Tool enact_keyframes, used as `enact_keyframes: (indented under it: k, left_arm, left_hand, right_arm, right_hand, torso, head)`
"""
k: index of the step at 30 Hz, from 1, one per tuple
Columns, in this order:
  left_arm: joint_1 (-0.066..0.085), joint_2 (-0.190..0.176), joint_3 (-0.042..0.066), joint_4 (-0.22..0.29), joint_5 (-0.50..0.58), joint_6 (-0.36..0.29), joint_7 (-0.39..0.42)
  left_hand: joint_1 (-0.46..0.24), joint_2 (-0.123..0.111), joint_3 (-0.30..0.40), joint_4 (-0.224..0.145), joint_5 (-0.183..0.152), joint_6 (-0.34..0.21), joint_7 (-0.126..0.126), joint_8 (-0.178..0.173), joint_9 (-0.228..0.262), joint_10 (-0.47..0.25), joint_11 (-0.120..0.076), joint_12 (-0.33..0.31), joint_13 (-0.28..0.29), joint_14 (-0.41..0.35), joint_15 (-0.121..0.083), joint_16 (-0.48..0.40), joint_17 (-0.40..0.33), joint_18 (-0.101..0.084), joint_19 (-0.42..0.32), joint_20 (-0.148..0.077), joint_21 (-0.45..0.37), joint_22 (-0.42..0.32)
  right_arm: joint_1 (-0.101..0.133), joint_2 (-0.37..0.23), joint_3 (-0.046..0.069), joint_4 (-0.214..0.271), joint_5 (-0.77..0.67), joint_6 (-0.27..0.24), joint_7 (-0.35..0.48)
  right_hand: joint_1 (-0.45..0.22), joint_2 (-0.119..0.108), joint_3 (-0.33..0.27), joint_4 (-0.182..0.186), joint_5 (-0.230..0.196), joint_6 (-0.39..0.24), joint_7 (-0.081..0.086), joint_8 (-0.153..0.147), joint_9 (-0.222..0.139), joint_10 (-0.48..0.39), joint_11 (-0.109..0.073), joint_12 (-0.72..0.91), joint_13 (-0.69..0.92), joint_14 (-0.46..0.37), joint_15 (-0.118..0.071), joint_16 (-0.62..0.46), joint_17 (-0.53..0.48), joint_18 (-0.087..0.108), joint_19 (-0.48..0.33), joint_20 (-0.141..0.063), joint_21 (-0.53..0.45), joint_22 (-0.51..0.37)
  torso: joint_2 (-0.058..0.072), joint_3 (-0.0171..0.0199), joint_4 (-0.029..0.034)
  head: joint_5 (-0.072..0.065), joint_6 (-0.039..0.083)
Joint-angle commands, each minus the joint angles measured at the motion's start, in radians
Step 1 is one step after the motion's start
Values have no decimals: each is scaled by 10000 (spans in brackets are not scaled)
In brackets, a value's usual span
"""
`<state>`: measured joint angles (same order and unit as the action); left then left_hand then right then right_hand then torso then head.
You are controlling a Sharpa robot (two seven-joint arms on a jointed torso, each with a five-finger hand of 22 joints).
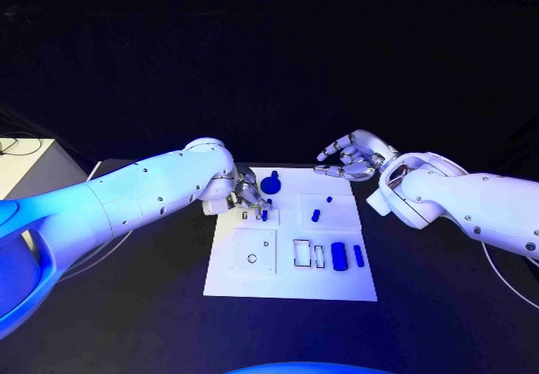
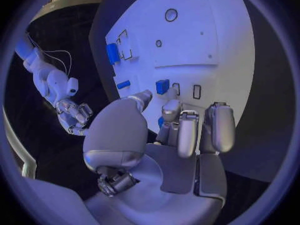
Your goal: Assemble the parts on the task board
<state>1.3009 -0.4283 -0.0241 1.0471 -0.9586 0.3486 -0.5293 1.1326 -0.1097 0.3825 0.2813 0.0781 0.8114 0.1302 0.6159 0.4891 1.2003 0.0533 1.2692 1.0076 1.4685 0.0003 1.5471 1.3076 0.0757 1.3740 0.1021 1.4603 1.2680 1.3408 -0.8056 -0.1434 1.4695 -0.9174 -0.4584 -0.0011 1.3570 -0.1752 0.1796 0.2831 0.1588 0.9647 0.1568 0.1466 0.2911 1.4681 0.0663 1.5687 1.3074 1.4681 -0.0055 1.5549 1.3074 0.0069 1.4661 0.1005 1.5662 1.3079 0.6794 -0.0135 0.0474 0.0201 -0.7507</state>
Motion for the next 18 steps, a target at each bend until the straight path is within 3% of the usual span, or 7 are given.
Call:
enact_keyframes:
  k: [1,5,18]
  left_arm:
    - [-27,42,0,-27,-58,158,13]
    - [-55,56,-1,-36,-71,172,14]
    - [-94,31,-1,30,28,219,21]
  left_hand:
    - [83,2,42,-8,17,33,-45,40,15,-66,-7,-46,-14,752,-63,28,2025,-108,-24,-20,-15,-14]
    - [108,0,63,-16,20,38,-50,51,27,-72,-11,-53,-21,750,-67,27,2023,-104,-38,-23,-23,-33]
    - [301,-38,218,-88,34,56,-88,135,120,-117,-44,-105,-87,749,-95,26,2027,-105,-40,-45,-23,-23]
  right_arm:
    - [-9,10,1,7,-167,24,51]
    - [-12,6,1,1,-168,27,55]
    - [-24,37,1,-20,-169,45,55]
  right_hand:
    - [-38,-45,15,68,62,-19,-21,41,13,1027,63,21,2634,904,62,-32,2127,-69,1047,57,46,2629]
    - [-54,-42,10,70,68,-26,-21,41,12,1027,63,21,2634,901,62,-37,2114,-69,1047,57,46,2629]
    - [-63,-36,10,73,71,-27,-21,42,12,1027,63,21,2634,899,61,-40,2106,-69,1047,56,46,2629]
  torso:
    - [9,-4,-7]
    - [5,1,-5]
    - [-1,15,1]
  head:
    - [-11,-28]
    - [-84,-85]
    - [-52,-145]
